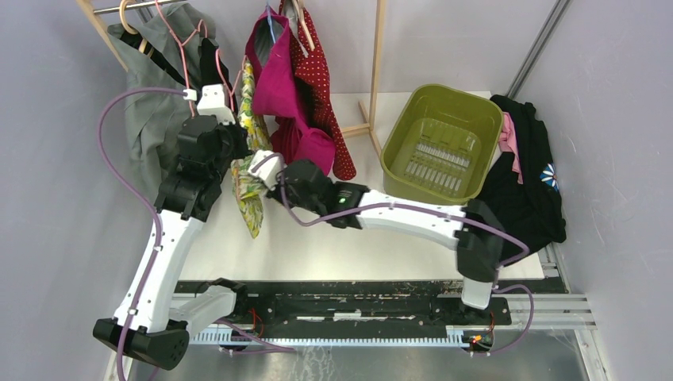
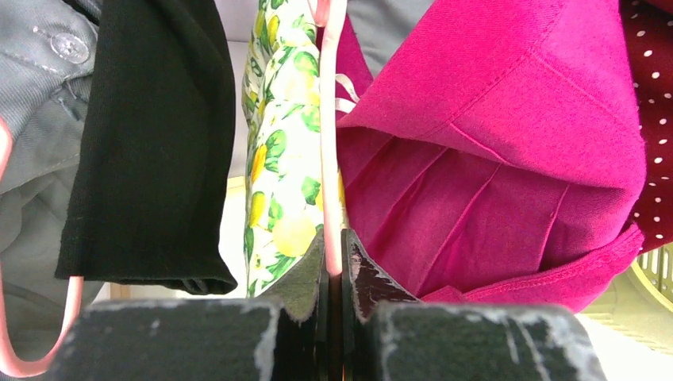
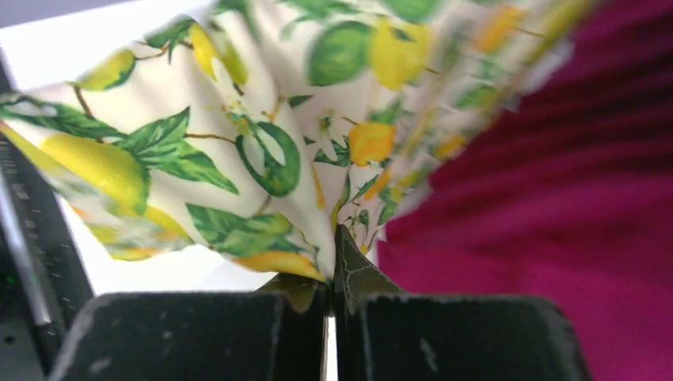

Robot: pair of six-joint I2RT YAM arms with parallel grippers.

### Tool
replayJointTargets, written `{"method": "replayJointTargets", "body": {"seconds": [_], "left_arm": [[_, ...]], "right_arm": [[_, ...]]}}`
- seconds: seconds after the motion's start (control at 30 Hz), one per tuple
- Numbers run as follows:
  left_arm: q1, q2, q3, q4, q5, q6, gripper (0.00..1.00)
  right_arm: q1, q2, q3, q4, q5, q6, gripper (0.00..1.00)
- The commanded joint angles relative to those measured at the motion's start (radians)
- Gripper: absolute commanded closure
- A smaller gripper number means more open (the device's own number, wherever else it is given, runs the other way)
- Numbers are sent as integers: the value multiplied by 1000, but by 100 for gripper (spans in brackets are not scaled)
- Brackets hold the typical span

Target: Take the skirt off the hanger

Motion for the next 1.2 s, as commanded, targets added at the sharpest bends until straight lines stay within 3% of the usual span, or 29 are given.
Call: {"method": "replayJointTargets", "body": {"seconds": [0.0,0.2,0.4,0.63,0.8,1.17], "left_arm": [[-5,-35,-10,87,-38,17,97],[-5,-9,-25,120,-36,26,97],[-5,13,-30,139,-20,20,97],[-5,13,-26,129,-44,39,97],[-5,3,-39,124,-63,41,97],[-5,33,-12,128,-92,49,97]], "right_arm": [[-32,-276,-74,-122,285,-21,99],[-113,-533,-111,-196,544,-89,99],[-373,-629,-44,-156,602,-225,99],[-689,-565,17,-129,550,-225,99],[-874,-457,98,-184,447,-117,99],[-949,-258,485,-204,382,-85,99]]}}
